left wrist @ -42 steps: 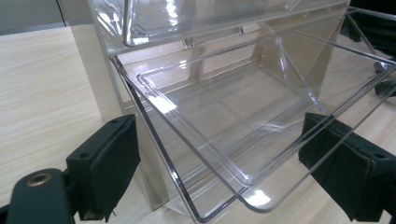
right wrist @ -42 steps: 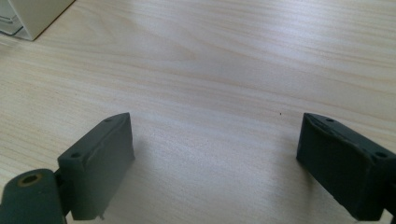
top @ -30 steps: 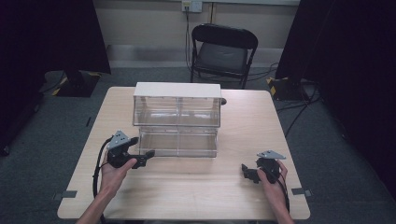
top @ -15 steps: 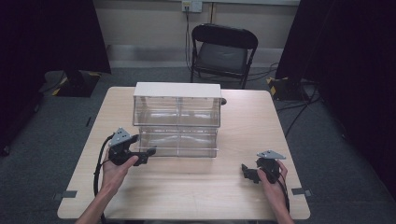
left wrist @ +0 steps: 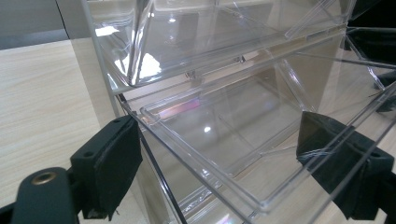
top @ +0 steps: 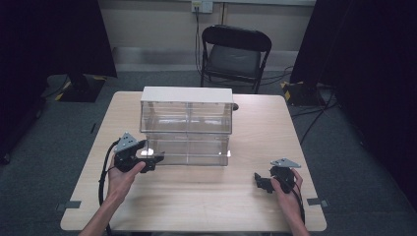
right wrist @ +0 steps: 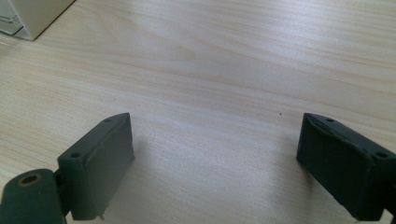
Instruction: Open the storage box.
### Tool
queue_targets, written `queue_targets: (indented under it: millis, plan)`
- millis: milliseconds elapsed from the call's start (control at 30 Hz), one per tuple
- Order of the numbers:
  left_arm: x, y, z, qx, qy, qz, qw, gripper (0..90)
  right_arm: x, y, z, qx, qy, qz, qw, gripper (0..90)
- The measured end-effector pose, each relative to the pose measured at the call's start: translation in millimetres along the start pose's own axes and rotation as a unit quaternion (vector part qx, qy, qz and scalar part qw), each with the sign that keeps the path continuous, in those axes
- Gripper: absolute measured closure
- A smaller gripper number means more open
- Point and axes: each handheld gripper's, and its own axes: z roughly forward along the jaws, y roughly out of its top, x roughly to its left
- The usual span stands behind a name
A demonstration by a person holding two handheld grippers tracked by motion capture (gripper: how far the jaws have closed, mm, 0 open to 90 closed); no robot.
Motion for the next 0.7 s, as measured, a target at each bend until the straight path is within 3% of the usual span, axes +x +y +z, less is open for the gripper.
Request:
queue_targets:
  millis: [700]
  plan:
    - [0.7, 3.1, 2.3, -0.005, 0.014, -0.005, 0.9999, 14.8, 0.0, 0.0, 0.0, 0.000, 0.000, 0.000, 1.0000, 10.2]
